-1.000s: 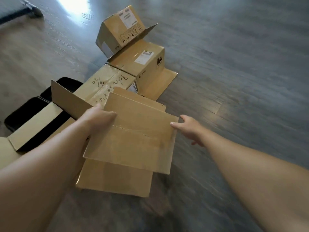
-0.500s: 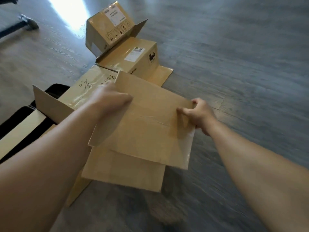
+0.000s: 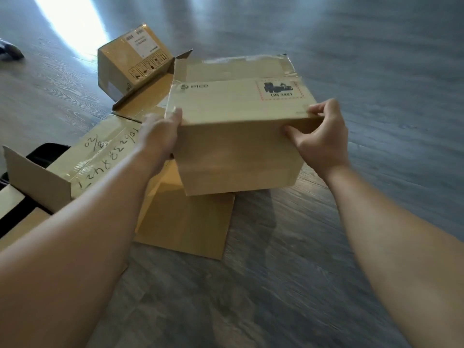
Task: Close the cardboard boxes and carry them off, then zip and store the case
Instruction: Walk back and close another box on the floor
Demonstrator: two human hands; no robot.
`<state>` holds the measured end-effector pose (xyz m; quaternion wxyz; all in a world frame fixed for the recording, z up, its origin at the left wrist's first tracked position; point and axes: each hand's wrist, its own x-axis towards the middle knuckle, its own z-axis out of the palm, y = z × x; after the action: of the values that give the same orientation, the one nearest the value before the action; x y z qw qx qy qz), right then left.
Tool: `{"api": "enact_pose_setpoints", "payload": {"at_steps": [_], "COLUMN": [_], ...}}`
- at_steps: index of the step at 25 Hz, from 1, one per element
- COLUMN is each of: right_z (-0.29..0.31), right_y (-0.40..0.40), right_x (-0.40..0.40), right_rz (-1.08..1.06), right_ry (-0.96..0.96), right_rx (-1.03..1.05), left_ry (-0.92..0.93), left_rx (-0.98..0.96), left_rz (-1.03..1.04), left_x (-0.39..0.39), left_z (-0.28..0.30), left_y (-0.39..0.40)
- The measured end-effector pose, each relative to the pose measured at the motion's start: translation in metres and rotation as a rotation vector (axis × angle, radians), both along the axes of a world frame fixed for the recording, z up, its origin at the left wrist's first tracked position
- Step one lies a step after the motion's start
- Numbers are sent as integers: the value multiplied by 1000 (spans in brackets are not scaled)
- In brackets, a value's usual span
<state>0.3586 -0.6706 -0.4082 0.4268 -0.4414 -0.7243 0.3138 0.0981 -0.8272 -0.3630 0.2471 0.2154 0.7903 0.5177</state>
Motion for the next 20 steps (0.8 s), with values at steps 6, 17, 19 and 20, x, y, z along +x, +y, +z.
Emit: {"api": "enact_pose_setpoints", "payload": {"at_steps": [6, 17, 19, 20], "right_z": [-17, -79, -96, -102], "right_y": [2, -3, -10, -12], "right_x": [5, 25, 34, 38], "right_rz": [48, 42, 98, 118], "right_ry": [34, -276, -300, -312], "right_rx": [-80, -239, -288, -302], "left_ry": [-52, 179, 107, 73], "left_rx": [36, -119, -174, -190], "left_rz": [-94, -201, -210, -207], "left_x": [1, 7, 14, 16], "left_z": [-32, -100, -122, -130], "left_y": [-19, -33, -43, -48]}}
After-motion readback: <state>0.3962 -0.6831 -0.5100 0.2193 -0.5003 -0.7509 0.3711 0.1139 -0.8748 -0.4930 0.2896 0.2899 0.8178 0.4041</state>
